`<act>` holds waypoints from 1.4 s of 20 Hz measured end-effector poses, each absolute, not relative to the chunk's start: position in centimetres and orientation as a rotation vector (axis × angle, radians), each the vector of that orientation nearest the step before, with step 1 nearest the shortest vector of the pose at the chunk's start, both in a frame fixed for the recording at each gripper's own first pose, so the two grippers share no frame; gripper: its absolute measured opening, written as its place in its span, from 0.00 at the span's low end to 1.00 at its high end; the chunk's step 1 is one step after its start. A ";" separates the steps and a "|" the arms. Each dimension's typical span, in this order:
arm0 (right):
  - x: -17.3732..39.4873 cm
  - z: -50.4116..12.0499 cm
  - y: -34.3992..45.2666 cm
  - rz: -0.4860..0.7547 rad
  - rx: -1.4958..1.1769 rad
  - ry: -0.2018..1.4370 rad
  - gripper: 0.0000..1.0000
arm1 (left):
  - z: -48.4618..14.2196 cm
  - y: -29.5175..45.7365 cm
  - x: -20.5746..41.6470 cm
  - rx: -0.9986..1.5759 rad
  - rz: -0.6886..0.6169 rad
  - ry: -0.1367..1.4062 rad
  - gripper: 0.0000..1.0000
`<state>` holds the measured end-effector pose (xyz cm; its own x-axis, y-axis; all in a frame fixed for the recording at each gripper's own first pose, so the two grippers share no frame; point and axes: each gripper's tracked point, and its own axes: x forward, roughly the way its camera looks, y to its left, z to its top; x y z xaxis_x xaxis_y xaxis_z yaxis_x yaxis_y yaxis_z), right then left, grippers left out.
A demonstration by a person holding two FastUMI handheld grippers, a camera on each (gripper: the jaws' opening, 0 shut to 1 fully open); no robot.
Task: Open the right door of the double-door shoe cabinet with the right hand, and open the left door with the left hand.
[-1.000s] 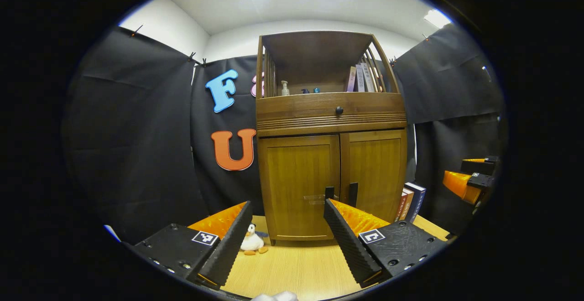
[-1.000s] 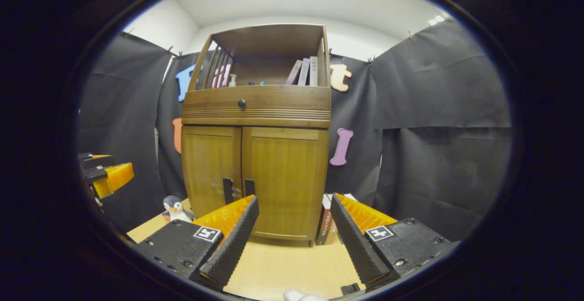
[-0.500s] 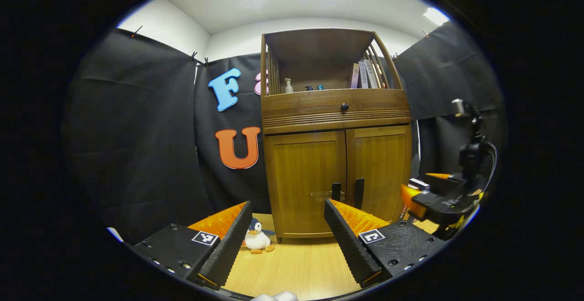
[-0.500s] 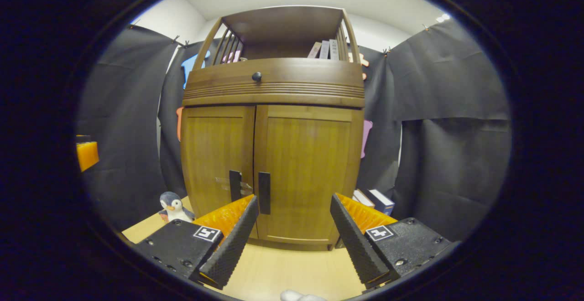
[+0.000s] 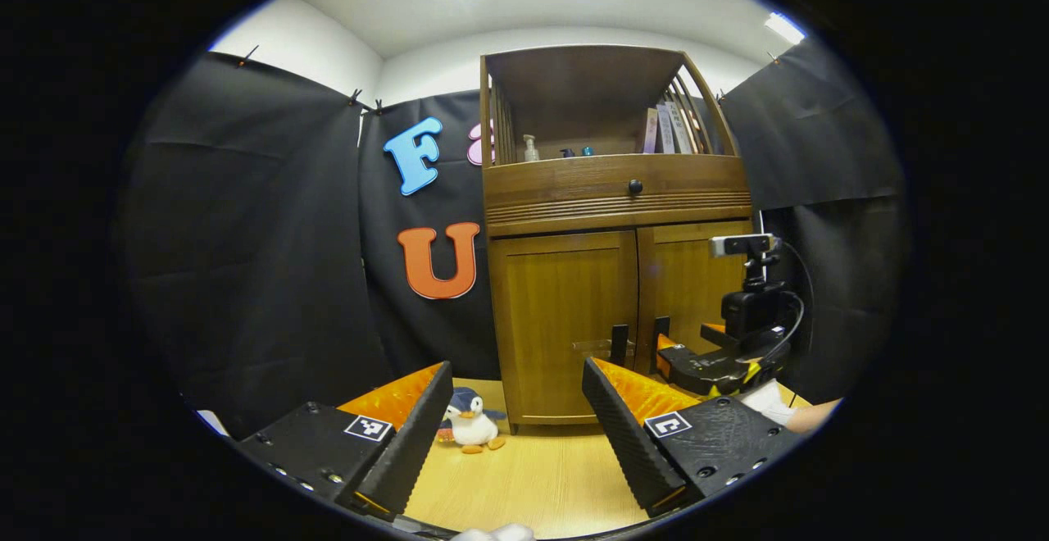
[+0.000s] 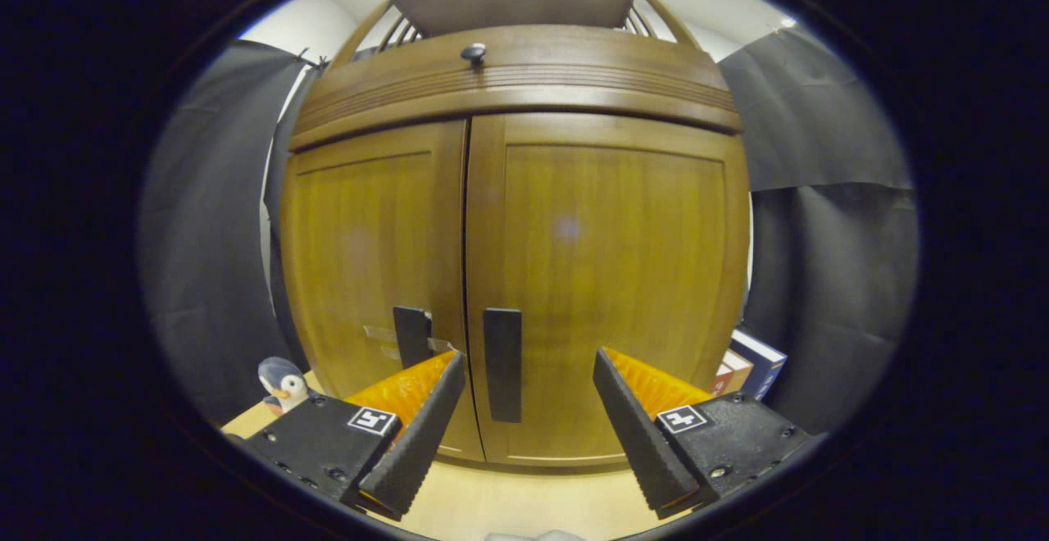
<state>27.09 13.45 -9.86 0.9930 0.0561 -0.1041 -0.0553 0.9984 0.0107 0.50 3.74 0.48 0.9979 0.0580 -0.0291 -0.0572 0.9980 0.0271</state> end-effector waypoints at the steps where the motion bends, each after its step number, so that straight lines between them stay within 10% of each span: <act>1: 27.9 -10.4 13.7 0.056 0.008 0.117 1.00 | 0.5 3.7 0.6 0.024 0.064 0.031 0.96; 8: 31.8 -11.9 15.5 0.072 0.010 0.155 0.87 | 0.1 4.0 0.6 0.028 0.097 0.044 0.96; 17: 33.6 -12.5 15.3 0.061 0.038 0.183 0.39 | 0.0 4.3 0.7 0.024 0.126 0.063 0.96; 28: 31.7 -12.5 15.0 0.088 0.024 0.211 0.32 | 0.2 4.3 0.8 0.007 0.130 0.052 0.96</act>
